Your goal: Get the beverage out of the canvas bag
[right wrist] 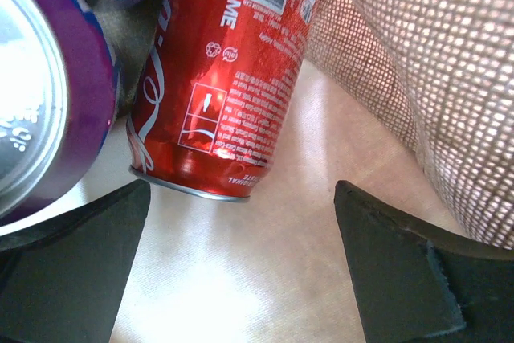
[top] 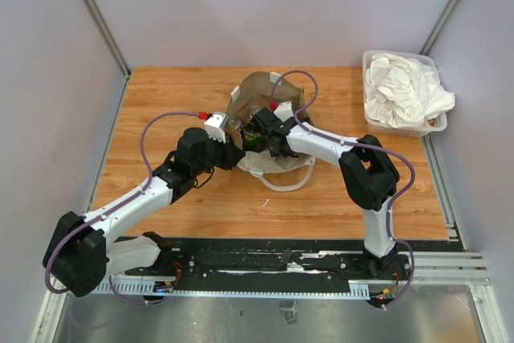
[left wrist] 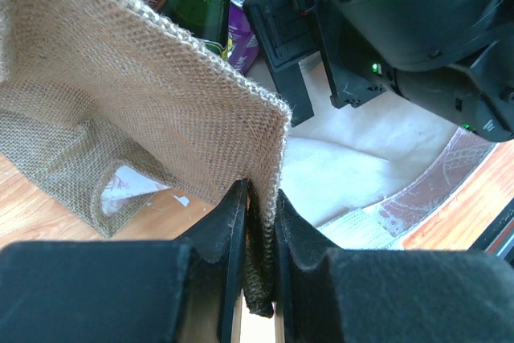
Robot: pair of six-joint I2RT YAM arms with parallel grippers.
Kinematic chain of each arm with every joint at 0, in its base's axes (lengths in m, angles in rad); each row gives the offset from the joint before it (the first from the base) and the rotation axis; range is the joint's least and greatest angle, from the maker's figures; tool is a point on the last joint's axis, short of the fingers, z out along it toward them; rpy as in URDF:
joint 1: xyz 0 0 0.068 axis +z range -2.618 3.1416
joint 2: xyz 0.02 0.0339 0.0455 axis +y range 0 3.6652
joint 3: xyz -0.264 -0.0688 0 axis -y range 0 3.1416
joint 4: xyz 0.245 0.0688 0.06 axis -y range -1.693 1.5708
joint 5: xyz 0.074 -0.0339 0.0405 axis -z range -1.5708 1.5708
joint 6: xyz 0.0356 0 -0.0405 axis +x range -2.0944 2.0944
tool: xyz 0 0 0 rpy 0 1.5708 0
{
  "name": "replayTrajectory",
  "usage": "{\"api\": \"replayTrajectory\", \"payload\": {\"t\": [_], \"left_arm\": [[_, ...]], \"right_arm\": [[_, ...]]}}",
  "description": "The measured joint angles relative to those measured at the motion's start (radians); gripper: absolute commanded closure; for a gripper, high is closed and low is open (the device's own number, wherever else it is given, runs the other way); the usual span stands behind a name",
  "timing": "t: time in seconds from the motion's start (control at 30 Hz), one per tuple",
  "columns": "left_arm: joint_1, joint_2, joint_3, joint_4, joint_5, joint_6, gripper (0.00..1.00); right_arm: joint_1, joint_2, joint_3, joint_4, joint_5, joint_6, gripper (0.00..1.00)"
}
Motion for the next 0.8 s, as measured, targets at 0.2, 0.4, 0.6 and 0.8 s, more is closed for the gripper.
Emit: {"api": "replayTrajectory", "payload": {"t": [0.2,0.4,0.6,0.8], "left_arm": [[0.000,0.000,0.000,0.000,0.003,0.000,1.00],[0.000,0.000,0.000,-0.001,0.004,0.000,1.00],[0.000,0.004,0.000,-0.001,0.008,0.001,1.00],[-0.002,0.009,0.000,-0.001,0.013,0.000,1.00]], "right_arm": [[-0.018,-0.009,0.009,0.010,-0.015,0.007,0.16],[-0.023,0.017,0.023,-0.008,-0.022,0.022,0.38],[-0.040,0.023,0.011,0.014,-0.063,0.031,0.63],[-0.075,0.011,-0.048,0.049,-0.075,0.030,0.99]]}}
